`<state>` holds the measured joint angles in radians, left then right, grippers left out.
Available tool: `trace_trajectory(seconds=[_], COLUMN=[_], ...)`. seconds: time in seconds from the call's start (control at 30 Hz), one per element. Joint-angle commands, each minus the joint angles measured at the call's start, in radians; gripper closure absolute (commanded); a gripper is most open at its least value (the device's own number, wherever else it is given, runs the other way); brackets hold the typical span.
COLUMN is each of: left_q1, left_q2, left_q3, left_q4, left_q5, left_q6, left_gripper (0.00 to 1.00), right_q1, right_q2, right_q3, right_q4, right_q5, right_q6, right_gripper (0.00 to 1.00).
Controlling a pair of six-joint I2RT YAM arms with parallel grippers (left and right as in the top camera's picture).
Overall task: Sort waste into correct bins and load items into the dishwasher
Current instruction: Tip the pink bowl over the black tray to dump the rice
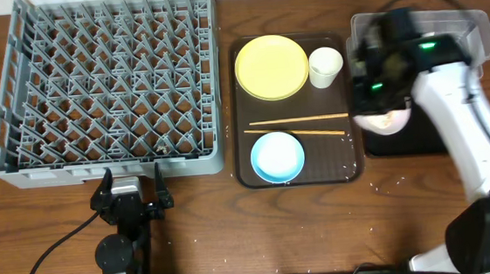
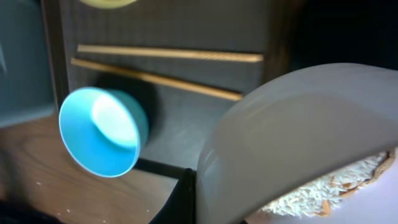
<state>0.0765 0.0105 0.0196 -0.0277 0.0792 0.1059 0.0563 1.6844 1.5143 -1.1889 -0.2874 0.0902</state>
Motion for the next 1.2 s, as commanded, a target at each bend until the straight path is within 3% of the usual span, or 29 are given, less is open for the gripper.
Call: trace_trajectory(seconds=[0.0, 0.27, 0.73, 1.17], left_q1=[-0.004, -0.004, -0.004, -0.004], left_q2=[-0.006, -0.006, -0.006, -0.006], left_q3=[-0.016, -0.016, -0.016, -0.016], left_q4=[-0.035, -0.035, -0.035, -0.035], left_q5=[0.018, 0.018, 0.018, 0.018], left_q6=[0.006, 0.006, 0.006, 0.006], left_gripper=[0.07, 0.07, 0.07, 0.07], right_q1=[-0.152, -0.396, -0.568, -0.59], right_q2=[-0.007, -0.006, -0.004, -0.004], right_q3=[-0.04, -0.223, -0.543, -0.6], right_q4=[0.047, 0.274, 0.79, 0.904], right_q5=[-0.253, -0.534, -0.96, -1.159], right_q6=[-0.135, -0.152, -0.16, -0.227], right_gripper=[0.99, 0.99, 0.99, 0.99])
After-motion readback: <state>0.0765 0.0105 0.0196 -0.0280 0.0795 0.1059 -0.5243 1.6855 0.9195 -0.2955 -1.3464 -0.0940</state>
